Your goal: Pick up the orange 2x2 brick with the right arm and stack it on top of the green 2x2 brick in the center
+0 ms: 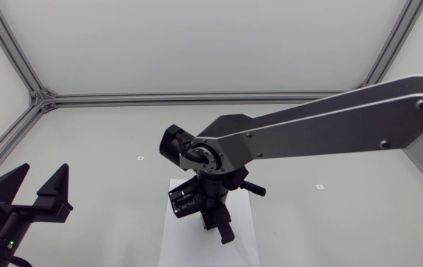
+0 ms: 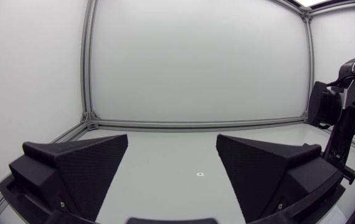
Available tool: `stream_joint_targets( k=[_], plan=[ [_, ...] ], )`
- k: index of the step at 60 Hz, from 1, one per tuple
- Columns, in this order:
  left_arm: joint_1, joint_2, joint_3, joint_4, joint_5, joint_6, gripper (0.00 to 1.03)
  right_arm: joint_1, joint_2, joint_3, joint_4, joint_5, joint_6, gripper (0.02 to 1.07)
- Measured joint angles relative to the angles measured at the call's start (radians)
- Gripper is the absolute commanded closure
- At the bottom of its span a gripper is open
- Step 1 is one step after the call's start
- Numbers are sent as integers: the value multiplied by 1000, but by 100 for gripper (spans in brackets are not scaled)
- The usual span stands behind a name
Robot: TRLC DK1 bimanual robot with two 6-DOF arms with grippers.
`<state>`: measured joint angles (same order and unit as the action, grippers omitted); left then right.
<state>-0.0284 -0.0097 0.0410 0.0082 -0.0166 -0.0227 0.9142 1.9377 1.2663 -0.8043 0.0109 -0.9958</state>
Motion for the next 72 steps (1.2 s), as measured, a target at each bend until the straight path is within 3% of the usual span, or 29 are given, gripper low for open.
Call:
stream_joint_targets(
  k=[16, 42, 72],
  plan=[
    [0, 0, 0, 0, 0, 0, 4, 23, -8, -11, 11, 37, 0, 101],
    [0, 0, 0, 0, 0, 0, 4, 41, 59, 83, -89, 85, -1, 101],
    [0, 0, 0, 0, 0, 0, 4, -21, 56, 79, -92, -19, -104, 101]
  ],
)
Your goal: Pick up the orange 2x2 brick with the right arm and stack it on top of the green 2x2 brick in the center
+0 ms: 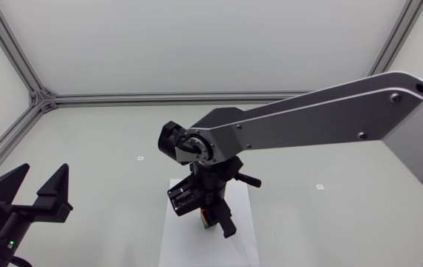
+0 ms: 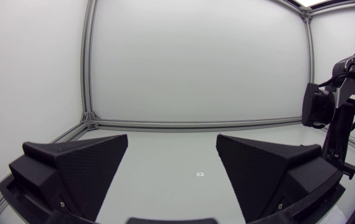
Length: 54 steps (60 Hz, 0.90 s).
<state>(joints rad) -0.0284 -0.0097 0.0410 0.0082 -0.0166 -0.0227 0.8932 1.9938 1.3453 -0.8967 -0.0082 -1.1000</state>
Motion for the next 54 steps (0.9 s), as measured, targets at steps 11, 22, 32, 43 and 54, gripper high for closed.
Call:
stream_joint_targets(
  k=[11, 22, 32, 43, 54],
  plan=[
    [0, 0, 0, 0, 0, 0, 4, 2, -37, -60, 64, 2, -8, 101],
    [0, 0, 0, 0, 0, 0, 4, 32, -58, -95, 101, 55, -8, 101],
    [0, 0, 0, 0, 0, 0, 4, 49, -62, -102, 110, 92, -23, 101],
    [0, 0, 0, 0, 0, 0, 4, 54, -56, -91, 96, 107, -33, 101],
    [0, 0, 0, 0, 0, 0, 4, 43, -24, -35, 32, 89, -39, 101]
  ],
)
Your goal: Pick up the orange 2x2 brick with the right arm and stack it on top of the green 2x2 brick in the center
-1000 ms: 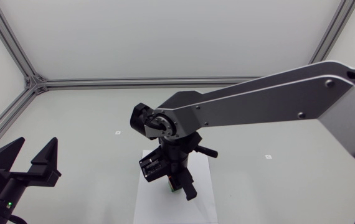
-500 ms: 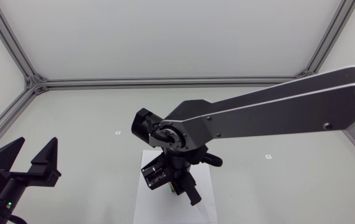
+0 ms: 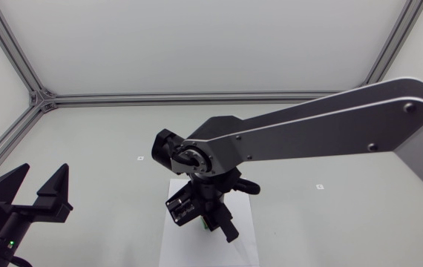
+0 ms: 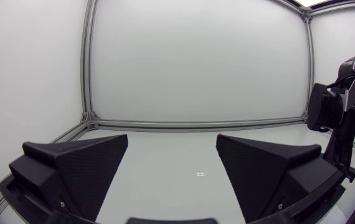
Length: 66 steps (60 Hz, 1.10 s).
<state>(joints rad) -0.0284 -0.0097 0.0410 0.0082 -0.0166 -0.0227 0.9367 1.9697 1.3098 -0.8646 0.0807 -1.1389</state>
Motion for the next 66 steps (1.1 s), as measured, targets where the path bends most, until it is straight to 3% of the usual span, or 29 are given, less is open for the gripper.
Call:
stream_joint_targets(
  k=[24, 66],
  plan=[
    [0, 0, 0, 0, 0, 0, 4, -56, 12, 20, -19, -103, -30, 101],
    [0, 0, 0, 0, 0, 0, 4, -48, 55, 86, -75, -95, -36, 101]
  ],
)
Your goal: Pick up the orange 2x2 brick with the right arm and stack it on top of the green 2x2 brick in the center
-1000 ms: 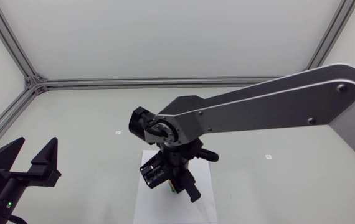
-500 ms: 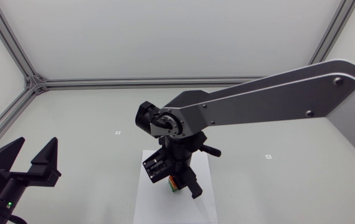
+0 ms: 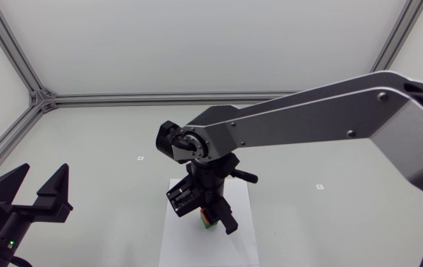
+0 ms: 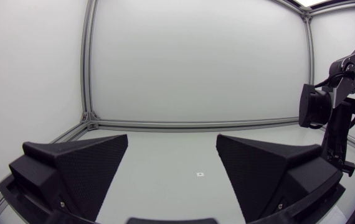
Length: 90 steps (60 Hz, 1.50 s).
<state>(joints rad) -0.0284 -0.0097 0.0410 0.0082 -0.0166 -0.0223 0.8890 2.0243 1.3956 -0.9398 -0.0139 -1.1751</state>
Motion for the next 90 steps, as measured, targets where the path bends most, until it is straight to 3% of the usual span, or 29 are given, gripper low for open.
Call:
stream_joint_targets(
  k=[19, 39, 90],
  plan=[
    [0, 0, 0, 0, 0, 0, 4, -48, 13, -7, 16, -85, 16, 101],
    [0, 0, 0, 0, 0, 0, 4, -46, -2, -30, 45, -91, 33, 101],
    [0, 0, 0, 0, 0, 0, 4, -34, -72, -112, 152, -83, 380, 101]
  ],
)
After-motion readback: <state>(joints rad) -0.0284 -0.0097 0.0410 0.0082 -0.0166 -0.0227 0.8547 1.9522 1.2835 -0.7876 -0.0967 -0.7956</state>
